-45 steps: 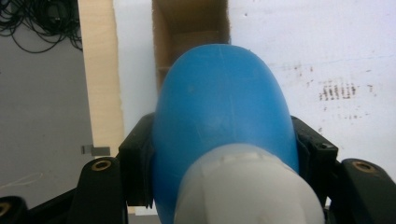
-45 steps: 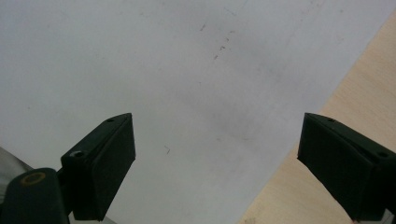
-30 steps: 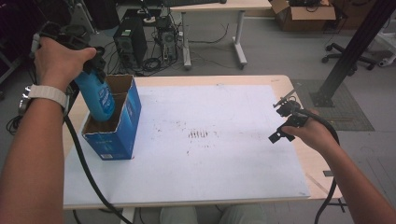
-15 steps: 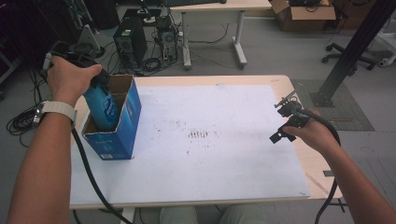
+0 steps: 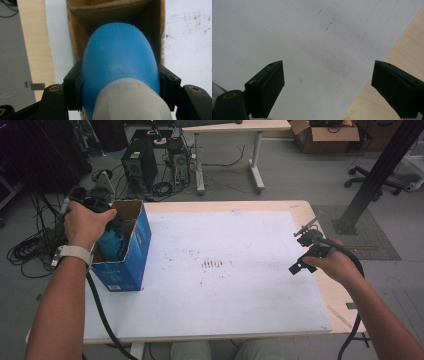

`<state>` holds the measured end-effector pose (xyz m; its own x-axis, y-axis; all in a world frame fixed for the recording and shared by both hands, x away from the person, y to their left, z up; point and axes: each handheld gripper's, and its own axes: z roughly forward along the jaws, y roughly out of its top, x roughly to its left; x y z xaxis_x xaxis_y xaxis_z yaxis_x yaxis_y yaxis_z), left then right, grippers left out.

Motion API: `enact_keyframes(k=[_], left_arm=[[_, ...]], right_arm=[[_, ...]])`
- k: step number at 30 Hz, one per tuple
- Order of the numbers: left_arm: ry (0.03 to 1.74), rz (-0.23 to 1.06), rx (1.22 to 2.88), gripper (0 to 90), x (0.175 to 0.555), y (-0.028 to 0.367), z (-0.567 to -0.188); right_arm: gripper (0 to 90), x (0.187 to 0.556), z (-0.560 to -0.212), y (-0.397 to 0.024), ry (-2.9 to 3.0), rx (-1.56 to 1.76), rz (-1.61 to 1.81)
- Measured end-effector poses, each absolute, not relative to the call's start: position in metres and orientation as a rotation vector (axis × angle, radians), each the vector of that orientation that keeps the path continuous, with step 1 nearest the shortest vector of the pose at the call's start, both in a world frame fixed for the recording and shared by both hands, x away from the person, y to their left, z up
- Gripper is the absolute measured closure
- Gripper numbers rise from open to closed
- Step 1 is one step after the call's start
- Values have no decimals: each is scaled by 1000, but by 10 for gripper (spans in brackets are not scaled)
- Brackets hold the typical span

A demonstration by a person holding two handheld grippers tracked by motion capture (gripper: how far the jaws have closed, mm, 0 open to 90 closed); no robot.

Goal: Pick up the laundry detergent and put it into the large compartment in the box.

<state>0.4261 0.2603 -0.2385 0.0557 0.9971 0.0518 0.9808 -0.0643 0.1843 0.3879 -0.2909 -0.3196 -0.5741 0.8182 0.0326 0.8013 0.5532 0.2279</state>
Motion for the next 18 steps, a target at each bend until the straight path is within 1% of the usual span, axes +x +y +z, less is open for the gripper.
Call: enact_keyframes(k=[7,18], left_arm=[[2088,240,2218,375,427,262,-259],[2083,223,2221,375,427,264,-273]], right_arm=[[111,388,-319,-291,2699,1410,329],[111,387,-320,-292,2700,1411,321]])
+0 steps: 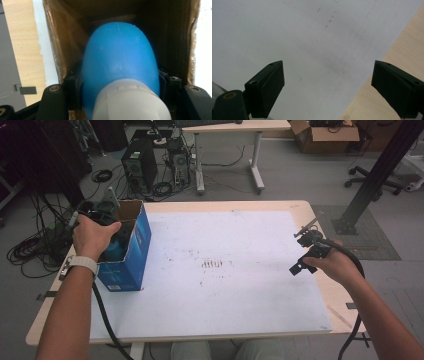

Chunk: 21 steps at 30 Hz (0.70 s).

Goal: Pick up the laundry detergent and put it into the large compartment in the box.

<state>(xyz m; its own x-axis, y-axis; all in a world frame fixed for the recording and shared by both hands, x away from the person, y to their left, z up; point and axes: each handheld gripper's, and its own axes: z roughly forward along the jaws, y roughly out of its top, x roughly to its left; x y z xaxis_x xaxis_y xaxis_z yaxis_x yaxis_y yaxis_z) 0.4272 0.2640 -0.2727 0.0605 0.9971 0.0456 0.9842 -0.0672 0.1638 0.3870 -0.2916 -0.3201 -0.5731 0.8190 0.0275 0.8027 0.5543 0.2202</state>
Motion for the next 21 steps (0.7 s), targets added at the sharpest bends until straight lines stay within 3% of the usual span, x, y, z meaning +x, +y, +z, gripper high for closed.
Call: enact_keyframes(k=[21], left_arm=[[2091,198,2192,363,430,267,-280]], right_arm=[[111,386,-323,-287,2712,1401,302]])
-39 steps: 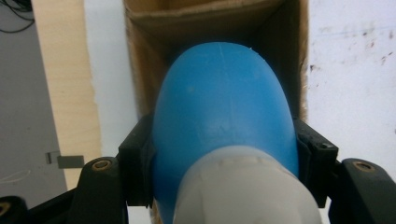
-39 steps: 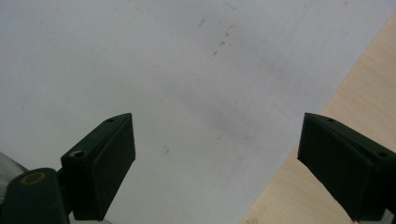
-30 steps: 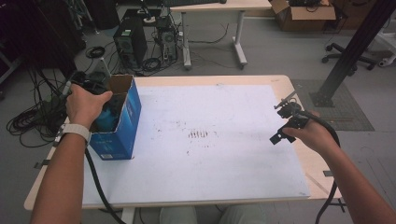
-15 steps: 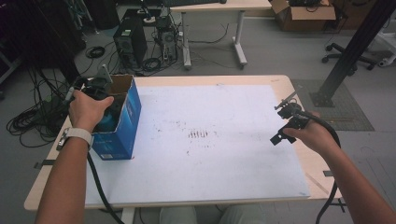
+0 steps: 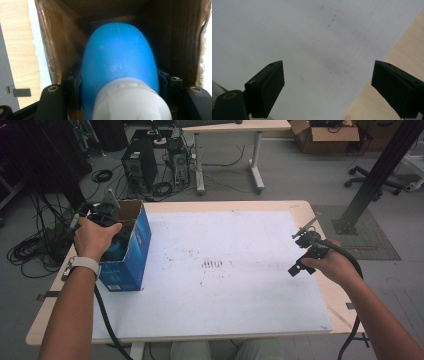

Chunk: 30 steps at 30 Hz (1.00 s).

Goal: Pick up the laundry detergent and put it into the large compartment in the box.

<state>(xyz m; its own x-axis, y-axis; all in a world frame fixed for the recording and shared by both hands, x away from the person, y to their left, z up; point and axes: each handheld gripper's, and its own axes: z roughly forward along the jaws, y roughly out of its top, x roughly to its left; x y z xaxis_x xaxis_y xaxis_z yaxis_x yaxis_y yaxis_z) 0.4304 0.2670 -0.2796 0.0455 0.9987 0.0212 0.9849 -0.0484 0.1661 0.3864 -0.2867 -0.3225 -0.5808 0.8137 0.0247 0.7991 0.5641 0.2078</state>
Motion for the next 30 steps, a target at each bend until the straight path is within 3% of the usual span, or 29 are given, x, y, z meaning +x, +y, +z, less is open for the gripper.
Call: enact_keyframes(k=[17,30], left_arm=[[2120,184,2164,285,432,265,-278],[2121,295,2130,252,426,271,-243]], right_arm=[[116,385,-326,-286,2728,1396,286],[116,382,-326,-286,2734,1391,287]])
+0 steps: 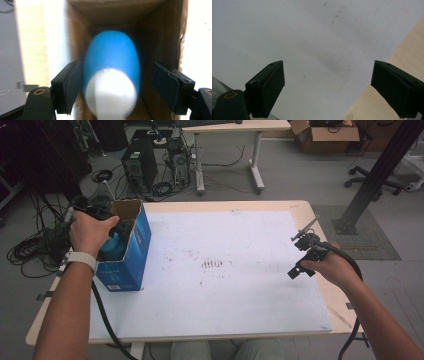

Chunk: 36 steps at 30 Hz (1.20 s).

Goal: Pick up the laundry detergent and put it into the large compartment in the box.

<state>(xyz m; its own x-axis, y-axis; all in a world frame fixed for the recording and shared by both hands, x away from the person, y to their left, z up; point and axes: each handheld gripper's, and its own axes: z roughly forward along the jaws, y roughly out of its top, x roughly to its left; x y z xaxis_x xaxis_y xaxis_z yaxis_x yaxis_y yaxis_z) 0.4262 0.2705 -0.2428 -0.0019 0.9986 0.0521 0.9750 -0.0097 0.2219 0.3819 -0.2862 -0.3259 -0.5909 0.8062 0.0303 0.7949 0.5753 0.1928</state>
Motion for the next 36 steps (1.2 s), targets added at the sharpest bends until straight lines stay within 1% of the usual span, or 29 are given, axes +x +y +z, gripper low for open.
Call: enact_keyframes(k=[2,3,6,7,9,13,18,23,27,30,31,34,36], left_arm=[[2113,325,2113,252,424,273,-228],[2113,325,2113,250,424,273,-228],[2080,349,2101,239,420,272,-204],[2080,349,2101,236,420,272,-204],[2041,341,2102,233,415,268,-189],[2005,302,2070,235,409,264,-176],[1921,290,2090,234,396,247,-155],[1872,289,2106,234,387,233,-146],[1794,303,2127,234,376,214,-138],[1710,289,2176,224,365,195,-134],[1710,289,2176,221,365,195,-134],[1655,247,2201,223,356,178,-137],[1645,243,2211,208,354,175,-138]], right_arm=[[116,381,-325,-286,2732,1394,286],[116,381,-325,-286,2732,1394,286],[116,380,-322,-286,2726,1390,297],[116,380,-322,-286,2726,1390,297],[116,379,-319,-284,2725,1381,307],[116,378,-316,-283,2719,1382,318],[116,375,-313,-280,2716,1371,328],[116,372,-309,-278,2714,1354,336],[116,369,-306,-276,2714,1344,333],[116,367,-303,-274,2711,1342,332],[116,367,-303,-274,2711,1342,332],[116,365,-302,-271,2710,1333,334],[116,365,-301,-270,2711,1332,335]])
